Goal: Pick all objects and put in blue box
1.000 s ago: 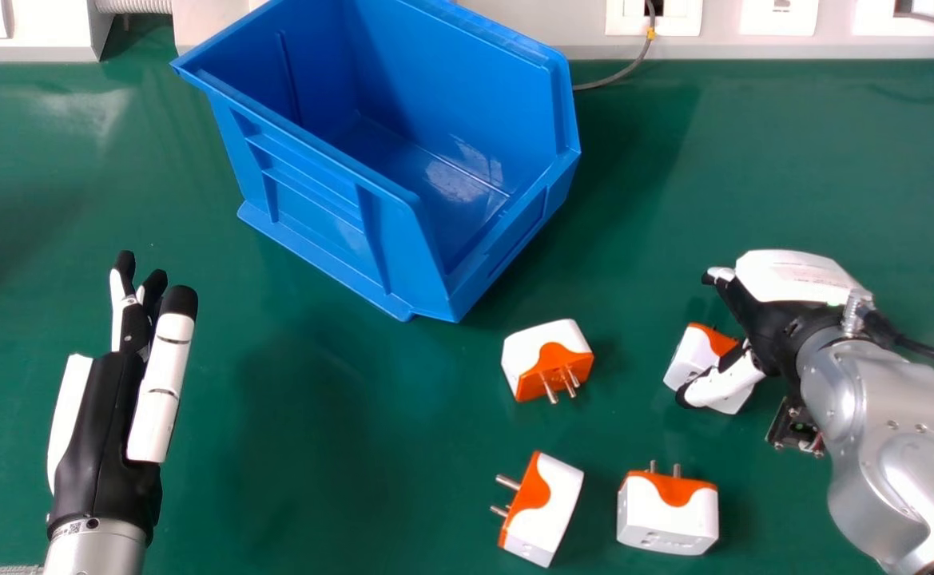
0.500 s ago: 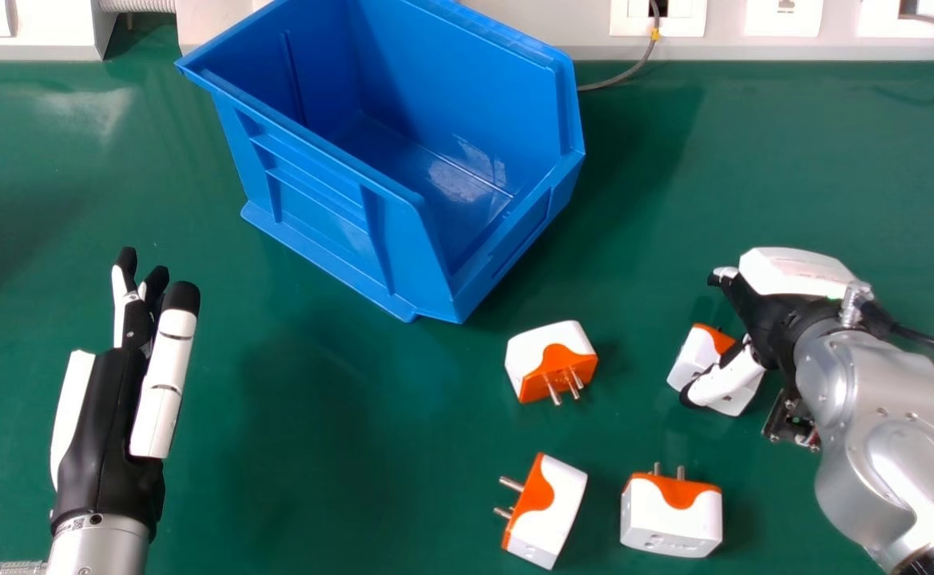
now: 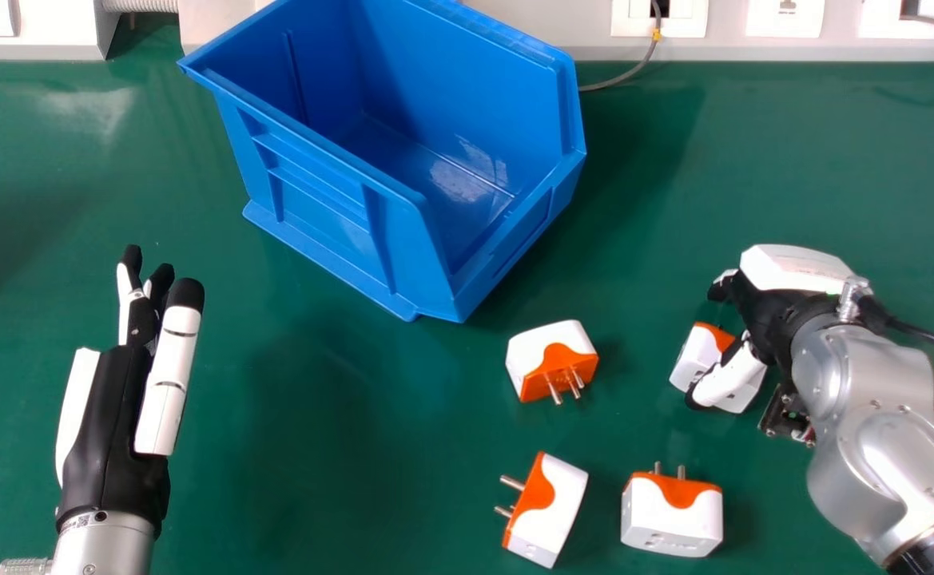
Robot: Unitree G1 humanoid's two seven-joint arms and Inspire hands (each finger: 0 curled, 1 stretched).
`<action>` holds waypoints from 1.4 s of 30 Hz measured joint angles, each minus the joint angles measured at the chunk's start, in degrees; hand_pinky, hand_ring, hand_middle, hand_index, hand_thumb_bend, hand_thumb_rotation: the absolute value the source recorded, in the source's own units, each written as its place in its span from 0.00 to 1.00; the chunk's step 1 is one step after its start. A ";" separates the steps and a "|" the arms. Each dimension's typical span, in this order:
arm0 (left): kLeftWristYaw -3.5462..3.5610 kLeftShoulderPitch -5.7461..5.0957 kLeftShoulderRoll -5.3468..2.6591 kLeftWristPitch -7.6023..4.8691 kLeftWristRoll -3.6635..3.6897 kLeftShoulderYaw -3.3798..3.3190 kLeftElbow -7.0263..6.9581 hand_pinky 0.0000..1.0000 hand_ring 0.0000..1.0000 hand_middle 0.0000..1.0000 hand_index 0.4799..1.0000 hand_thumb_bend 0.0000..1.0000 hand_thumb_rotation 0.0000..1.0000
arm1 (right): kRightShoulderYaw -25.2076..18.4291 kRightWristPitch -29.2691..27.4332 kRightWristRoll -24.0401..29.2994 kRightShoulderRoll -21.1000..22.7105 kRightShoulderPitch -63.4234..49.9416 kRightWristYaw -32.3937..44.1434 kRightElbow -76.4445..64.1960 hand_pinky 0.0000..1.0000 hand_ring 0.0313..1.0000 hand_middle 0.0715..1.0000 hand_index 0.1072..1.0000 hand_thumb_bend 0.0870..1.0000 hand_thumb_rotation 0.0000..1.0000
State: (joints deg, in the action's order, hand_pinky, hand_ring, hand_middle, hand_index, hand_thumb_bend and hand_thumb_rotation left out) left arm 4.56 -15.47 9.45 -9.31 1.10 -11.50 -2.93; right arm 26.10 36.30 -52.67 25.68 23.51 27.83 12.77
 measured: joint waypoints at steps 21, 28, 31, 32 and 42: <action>0.13 -0.11 -0.90 0.02 0.11 -0.05 -0.69 1.00 1.00 1.00 1.00 0.57 1.00 | -0.54 9.07 -0.92 -5.56 -4.52 -8.97 -2.58 0.67 0.75 0.77 0.73 0.51 0.25; 0.18 -0.27 -0.88 0.01 0.08 -0.12 -0.70 1.00 1.00 1.00 1.00 0.57 1.00 | -3.49 3.82 2.88 -6.53 -7.31 -19.39 -0.65 0.37 0.44 0.53 0.58 0.49 0.16; 0.19 -0.26 -0.88 0.01 0.05 -0.11 -0.70 1.00 1.00 1.00 1.00 0.57 1.00 | -4.16 2.03 3.94 -6.99 -7.53 -22.56 0.21 0.30 0.36 0.47 0.54 0.48 0.10; 0.19 -0.26 -0.88 0.01 0.05 -0.11 -0.70 1.00 1.00 1.00 1.00 0.57 1.00 | -4.24 1.53 4.08 -6.99 -7.54 -23.37 0.31 0.30 0.36 0.47 0.54 0.48 0.10; 0.32 -0.34 -0.88 0.01 0.06 -0.16 -0.76 1.00 1.00 1.00 1.00 0.57 1.00 | -6.34 -1.78 7.00 -6.87 -8.83 -26.60 0.19 0.29 0.35 0.44 0.50 0.47 0.03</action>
State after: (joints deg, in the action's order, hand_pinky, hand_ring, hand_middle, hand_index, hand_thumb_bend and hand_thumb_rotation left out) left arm 4.88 -15.82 8.57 -9.30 1.16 -11.66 -3.68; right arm 19.76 34.52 -45.68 18.80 14.68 1.23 12.96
